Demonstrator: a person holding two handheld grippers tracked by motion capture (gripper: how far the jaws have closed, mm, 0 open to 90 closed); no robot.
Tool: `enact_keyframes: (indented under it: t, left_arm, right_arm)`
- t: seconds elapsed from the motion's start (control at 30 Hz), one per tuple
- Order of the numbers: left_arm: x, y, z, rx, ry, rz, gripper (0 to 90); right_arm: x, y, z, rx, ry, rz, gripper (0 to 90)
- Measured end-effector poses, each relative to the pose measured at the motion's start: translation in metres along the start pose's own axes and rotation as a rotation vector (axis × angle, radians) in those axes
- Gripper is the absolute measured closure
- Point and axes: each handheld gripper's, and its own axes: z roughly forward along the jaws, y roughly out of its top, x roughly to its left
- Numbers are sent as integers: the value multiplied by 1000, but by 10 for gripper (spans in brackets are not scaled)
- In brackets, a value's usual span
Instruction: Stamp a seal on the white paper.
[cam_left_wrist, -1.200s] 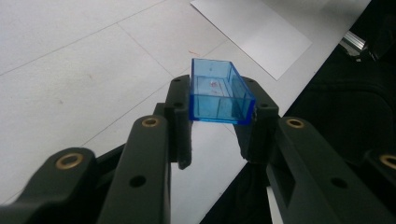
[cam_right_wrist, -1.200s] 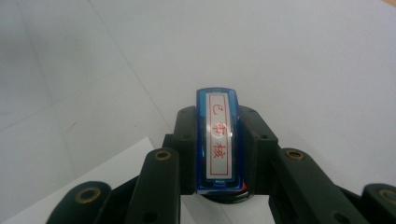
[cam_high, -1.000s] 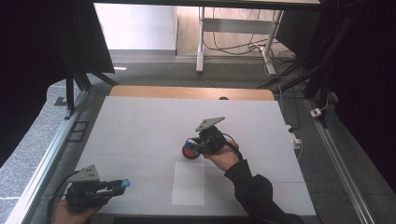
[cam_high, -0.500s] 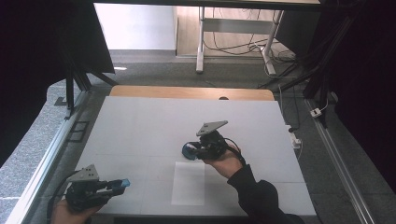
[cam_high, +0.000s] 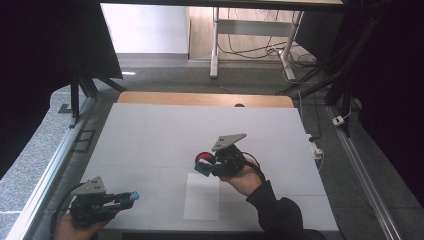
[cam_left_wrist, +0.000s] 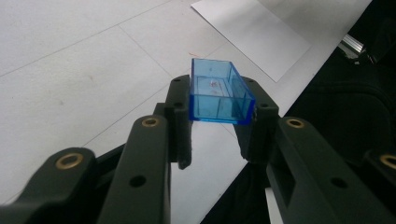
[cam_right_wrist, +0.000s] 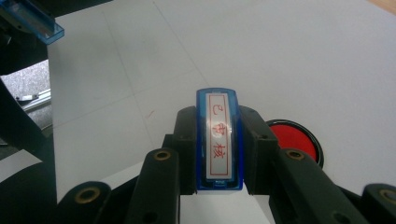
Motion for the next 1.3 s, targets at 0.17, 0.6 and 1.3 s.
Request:
enact_keyframes:
  t: [0.17, 0.6, 1.3]
  left_arm:
    - [0, 0, 0, 0, -2, -1, 682]
    - [0, 0, 0, 1, -3, -1, 682]
    - [0, 1, 1, 2, -2, 2, 682]
  right_arm:
    - [7, -3, -1, 5, 3, -13, 710]
    - [19, -12, 2, 31, 6, -4, 710]
    - [30, -27, 17, 126, 16, -76, 710]
